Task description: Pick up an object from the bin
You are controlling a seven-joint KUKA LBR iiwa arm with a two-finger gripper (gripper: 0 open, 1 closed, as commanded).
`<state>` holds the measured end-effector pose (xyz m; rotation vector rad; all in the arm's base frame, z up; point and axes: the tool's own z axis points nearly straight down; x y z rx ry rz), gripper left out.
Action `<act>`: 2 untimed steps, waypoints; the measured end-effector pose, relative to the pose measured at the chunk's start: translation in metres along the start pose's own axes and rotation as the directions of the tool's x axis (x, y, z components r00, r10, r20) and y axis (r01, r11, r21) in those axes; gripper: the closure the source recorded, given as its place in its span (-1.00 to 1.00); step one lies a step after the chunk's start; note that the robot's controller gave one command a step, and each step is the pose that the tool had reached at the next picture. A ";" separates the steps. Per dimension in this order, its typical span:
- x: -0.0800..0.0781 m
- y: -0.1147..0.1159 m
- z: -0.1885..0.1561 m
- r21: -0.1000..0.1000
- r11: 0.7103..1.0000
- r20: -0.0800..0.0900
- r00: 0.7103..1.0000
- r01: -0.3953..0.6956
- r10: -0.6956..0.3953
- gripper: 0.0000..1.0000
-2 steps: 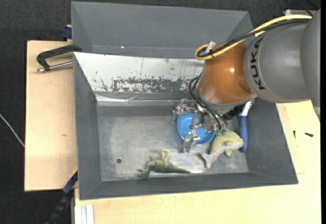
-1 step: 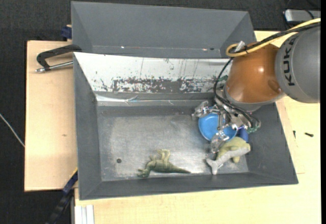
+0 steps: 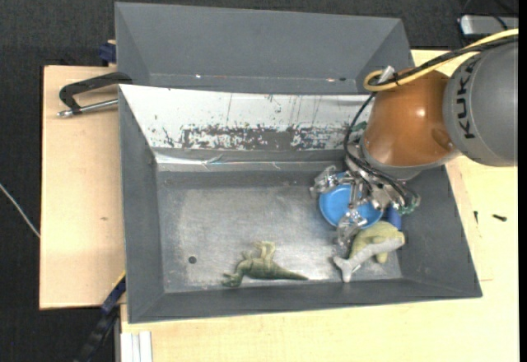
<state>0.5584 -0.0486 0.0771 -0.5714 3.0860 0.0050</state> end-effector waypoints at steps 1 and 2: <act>0.069 -0.070 -0.112 0.010 0.958 0.002 0.958 0.288 -0.288 1.00; 0.071 -0.065 -0.194 0.013 0.954 0.006 0.954 0.300 -0.300 1.00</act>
Offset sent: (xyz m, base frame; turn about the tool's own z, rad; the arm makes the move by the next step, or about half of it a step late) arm -0.0412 -0.0877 0.1083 -0.2975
